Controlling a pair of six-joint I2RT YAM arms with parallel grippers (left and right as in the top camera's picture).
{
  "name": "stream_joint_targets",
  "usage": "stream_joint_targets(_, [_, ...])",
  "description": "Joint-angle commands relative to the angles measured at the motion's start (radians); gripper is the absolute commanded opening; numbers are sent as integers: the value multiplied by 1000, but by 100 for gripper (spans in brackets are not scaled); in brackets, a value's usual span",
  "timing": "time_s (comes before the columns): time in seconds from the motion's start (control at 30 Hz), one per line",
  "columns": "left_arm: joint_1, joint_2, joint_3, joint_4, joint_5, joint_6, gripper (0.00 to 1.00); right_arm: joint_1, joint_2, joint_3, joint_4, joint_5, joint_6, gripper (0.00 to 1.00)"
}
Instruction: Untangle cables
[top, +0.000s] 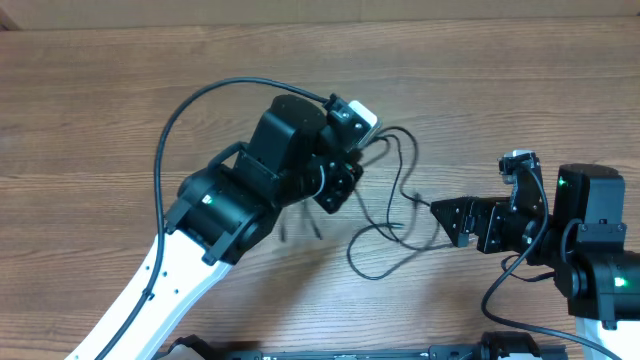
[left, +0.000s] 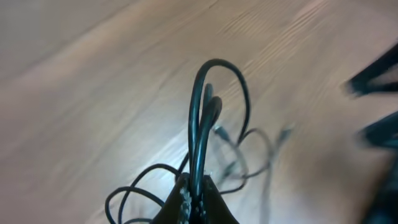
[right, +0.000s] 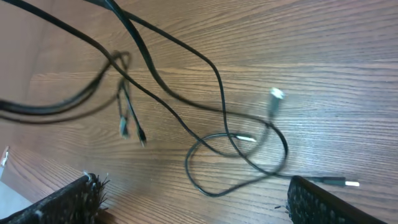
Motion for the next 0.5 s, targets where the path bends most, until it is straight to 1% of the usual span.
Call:
stream_joint_targets(0.0, [5, -5, 23, -42, -210, 239, 7, -1, -4, -6, 5, 10, -5, 94])
stream_joint_targets(0.07, [5, -2, 23, -68, -264, 286, 13, -1, -4, -6, 8, 10, -5, 94])
stream_joint_targets(0.13, [5, 4, 23, -85, -324, 291, 18, -1, -4, -6, 11, 10, -5, 94])
stream_joint_targets(0.2, [5, 11, 22, -98, -375, 291, 19, -1, -4, -6, 11, 10, -5, 94])
stream_joint_targets(0.23, [5, 16, 22, -102, -396, 290, 19, -1, -4, -6, 10, 9, -5, 94])
stream_joint_targets(0.27, [5, 26, 21, -107, -436, 288, 15, -1, -4, -6, 6, 10, -5, 94])
stream_joint_targets(0.3, [5, 34, 20, -109, -455, 279, 14, -1, -4, -6, 4, 9, -5, 94])
stream_joint_targets(0.4, [6, 48, 19, -115, -456, 257, 14, -2, -4, -6, 5, 9, -5, 94])
stream_joint_targets(0.43, [6, 52, 19, -118, -455, 240, 17, -1, -4, -6, 7, 9, -5, 94])
stream_joint_targets(0.47, [6, 57, 19, -121, -453, 217, 26, -1, -4, -6, 7, 9, -5, 94])
